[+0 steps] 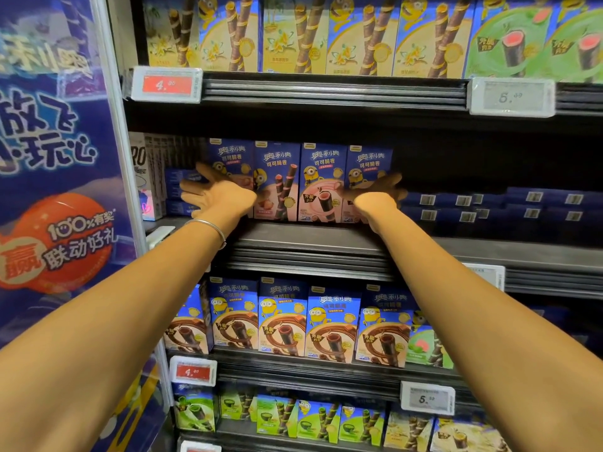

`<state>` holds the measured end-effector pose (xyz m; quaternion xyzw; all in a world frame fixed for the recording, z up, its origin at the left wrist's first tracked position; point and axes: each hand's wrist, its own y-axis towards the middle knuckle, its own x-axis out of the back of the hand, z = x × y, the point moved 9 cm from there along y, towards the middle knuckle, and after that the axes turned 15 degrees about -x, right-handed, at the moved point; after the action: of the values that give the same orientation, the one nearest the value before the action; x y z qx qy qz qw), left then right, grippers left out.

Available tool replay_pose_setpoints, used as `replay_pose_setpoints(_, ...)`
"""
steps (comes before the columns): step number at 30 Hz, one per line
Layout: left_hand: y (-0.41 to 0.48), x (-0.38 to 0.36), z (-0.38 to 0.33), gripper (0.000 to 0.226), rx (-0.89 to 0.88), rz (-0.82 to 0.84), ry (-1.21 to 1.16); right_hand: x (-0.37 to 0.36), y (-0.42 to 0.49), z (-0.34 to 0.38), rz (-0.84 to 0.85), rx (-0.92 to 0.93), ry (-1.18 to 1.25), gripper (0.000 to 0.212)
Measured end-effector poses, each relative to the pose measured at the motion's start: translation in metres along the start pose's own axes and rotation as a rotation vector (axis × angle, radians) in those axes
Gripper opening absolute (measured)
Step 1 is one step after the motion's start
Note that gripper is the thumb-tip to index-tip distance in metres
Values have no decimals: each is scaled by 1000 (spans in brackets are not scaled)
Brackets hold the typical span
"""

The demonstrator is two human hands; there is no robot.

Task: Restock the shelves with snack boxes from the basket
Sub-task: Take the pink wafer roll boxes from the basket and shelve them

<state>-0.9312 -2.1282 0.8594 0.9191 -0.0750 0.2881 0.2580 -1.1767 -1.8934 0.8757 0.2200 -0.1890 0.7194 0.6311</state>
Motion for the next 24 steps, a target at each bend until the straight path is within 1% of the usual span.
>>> replay_pose_setpoints(3,1,-2,0,142,-1,20,21,2,1,-3,-6,-28,88,116)
replay_pose_setpoints(6,1,-3,3,146,8,25,24,3,-1,0,-35,16,22,110)
replay_pose_setpoints(9,3,-5,4,147,4,20,11,2,-1,1,-54,28,-7,112)
replay_pose_setpoints(12,3,-5,4,145,6,9,22,1,-1,-2,-41,-6,23,116)
replay_pose_setpoints(15,1,-6,2,142,14,17,22,1,-2,-1,-34,9,-3,117)
replay_pose_setpoints(18,-4,-3,1,139,21,26,-9,3,0,-5,16,-24,81,119)
replay_pose_setpoints(20,-8,4,-2,133,27,6,-33,6,-1,-6,31,-26,73,113)
replay_pose_setpoints(22,-15,13,-6,123,47,-39,-78,13,-4,-9,46,-7,101,101)
replay_pose_setpoints(24,-26,21,-13,109,65,-98,-170,21,-8,-15,87,10,278,75)
